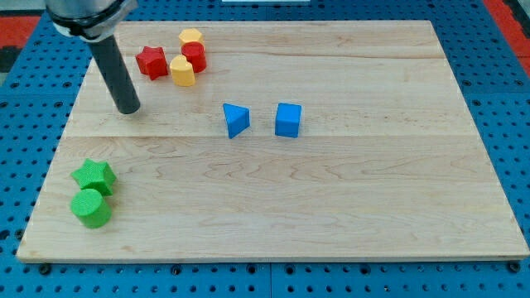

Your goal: Slide the blue cube along with the blue triangle towards center left

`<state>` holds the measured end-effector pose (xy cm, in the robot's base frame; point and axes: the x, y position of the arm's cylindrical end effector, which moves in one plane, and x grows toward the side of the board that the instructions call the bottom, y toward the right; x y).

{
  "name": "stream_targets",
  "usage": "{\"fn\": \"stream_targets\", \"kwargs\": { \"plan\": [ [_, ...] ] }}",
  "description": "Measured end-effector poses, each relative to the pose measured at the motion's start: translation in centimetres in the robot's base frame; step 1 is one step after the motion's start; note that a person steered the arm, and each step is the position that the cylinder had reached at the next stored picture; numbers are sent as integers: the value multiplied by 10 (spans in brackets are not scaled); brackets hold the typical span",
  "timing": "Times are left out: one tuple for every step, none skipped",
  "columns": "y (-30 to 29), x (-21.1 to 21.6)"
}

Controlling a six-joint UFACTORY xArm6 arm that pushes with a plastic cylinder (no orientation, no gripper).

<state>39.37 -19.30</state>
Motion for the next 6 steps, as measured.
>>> {"fn": "stream_targets", "kwargs": {
  "plan": [
    [5, 0],
    [5, 0],
    [17, 0],
    [24, -14],
    [-3, -23],
    [53, -22]
  ]
}}
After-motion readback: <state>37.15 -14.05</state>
